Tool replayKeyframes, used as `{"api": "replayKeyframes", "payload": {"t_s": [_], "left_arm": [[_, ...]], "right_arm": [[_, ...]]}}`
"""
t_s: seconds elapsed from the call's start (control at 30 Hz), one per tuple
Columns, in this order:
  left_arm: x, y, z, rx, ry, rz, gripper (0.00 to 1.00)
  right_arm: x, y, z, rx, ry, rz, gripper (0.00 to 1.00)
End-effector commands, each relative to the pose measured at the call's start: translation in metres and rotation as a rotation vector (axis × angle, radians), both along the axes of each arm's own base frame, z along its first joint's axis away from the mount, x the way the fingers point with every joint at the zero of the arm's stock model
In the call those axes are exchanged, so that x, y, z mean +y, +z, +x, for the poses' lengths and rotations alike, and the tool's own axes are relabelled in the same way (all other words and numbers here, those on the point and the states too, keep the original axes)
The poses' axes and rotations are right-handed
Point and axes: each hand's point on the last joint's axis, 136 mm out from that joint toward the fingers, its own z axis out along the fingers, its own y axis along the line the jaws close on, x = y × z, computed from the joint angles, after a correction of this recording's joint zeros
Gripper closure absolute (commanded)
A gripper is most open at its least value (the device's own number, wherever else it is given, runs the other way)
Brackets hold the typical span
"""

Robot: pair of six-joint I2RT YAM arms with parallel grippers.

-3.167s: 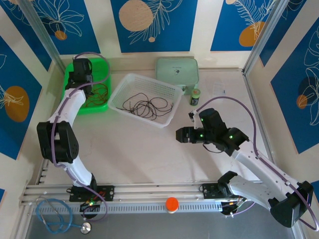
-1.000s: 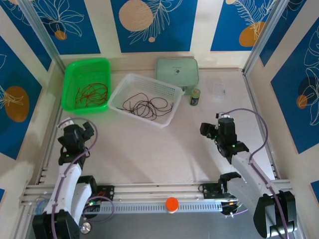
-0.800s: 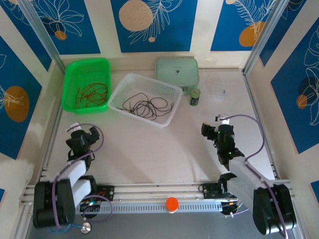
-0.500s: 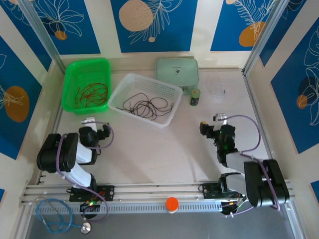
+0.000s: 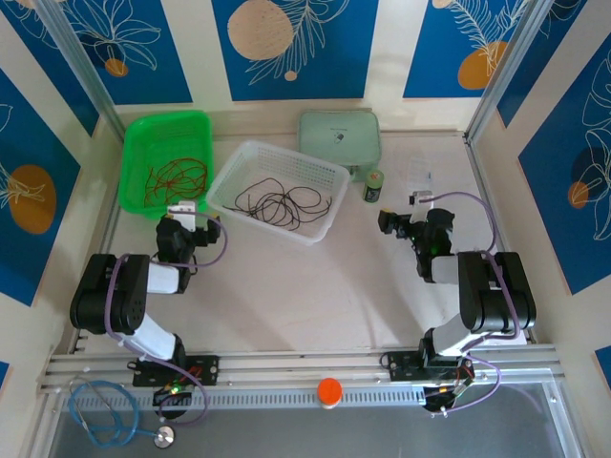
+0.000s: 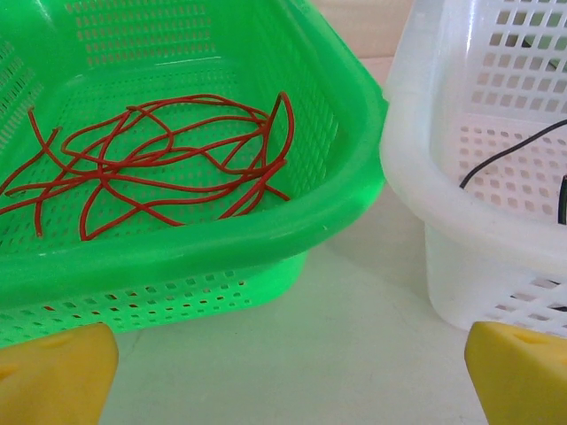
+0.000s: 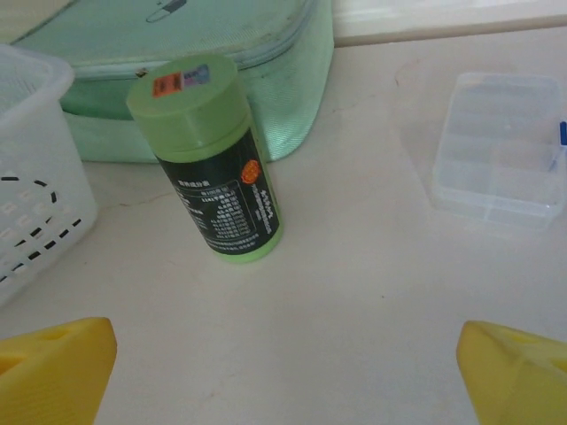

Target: Untangle the cables

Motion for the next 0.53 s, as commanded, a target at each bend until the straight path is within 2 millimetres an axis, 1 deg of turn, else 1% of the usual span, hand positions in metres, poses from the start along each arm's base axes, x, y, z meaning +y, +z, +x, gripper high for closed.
{"api": "replayKeyframes", "payload": {"t_s": [0.0,0.13,0.2,0.5], "left_arm": [[-0.0082,0.0009,-0.0005,0.003,-0.044,0.009,0.00],[-0.0098,0.0004,-0.0003,0.006,-0.054,0.010,0.00],[-0.0170,-0.0006,0.0001,0.016,-0.099,0.014,0.00],[-0.0163,0.0003,-0.0003,0.011,-0.094,0.011,0.00]], "right_arm": [[0.0024,-0.0001,-0.0008,0.012,0.005,-0.002,0.01],[0.0028,0.0006,-0.0004,0.006,0.006,-0.005,0.01],[0.0028,0.0004,-0.0004,0.007,0.006,-0.005,0.01],[0.0027,-0.0001,-0.0006,0.010,0.005,-0.005,0.01]]}}
